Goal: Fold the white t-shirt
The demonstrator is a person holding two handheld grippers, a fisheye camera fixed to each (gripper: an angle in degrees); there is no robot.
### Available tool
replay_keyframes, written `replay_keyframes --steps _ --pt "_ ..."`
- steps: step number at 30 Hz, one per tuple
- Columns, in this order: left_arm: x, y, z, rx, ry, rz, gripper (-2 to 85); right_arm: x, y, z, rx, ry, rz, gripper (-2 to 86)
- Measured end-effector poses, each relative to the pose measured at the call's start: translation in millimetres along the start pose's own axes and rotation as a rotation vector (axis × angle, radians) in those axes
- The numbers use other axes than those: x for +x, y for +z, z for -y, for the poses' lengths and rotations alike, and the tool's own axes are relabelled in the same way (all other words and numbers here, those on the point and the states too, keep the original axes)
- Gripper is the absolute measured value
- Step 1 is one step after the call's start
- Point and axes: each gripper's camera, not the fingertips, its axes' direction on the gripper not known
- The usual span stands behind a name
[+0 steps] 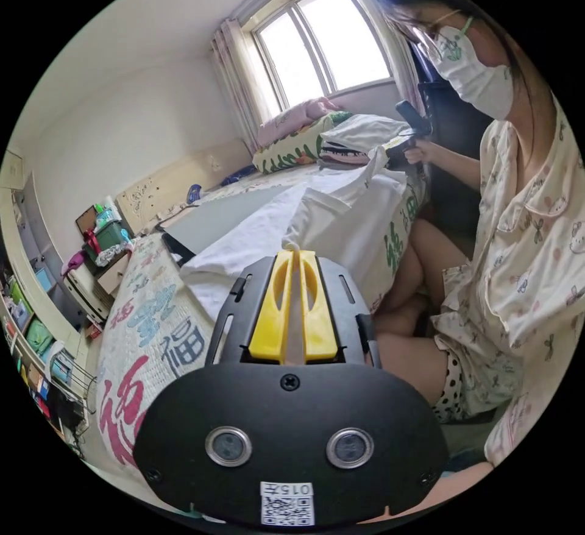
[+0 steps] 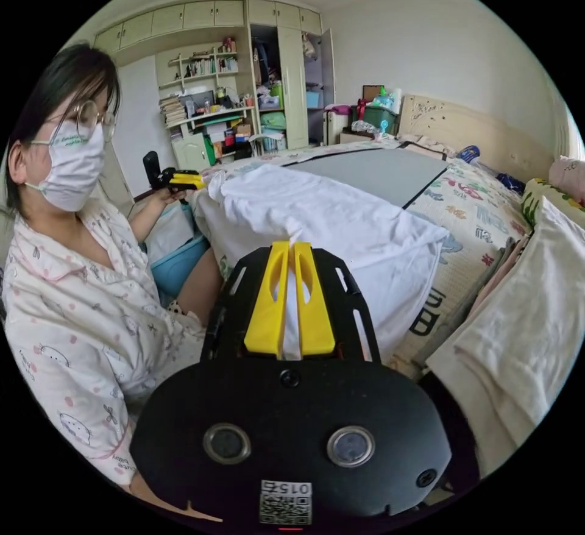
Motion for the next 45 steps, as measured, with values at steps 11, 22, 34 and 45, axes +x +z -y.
replay_keyframes --steps 11,22,34,45 --pt "-90 -60 -14 0.158 -0.253 0.017 0.5 62 -12 -1 0.036 0.077 -0.148 6.3" --pt "-297 46 87 -0.034 -0.73 -0.11 10.8 232 55 132 0.065 0.46 -0.175 12.2" --pt "-447 107 152 -0.079 -1.045 -0.207 11.8 356 95 208 0.02 0.712 -0.107 11.0" --pt "-479 92 206 0.002 -1.002 -0.121 -0.2 370 97 267 0.066 0.676 -0.205 0.6"
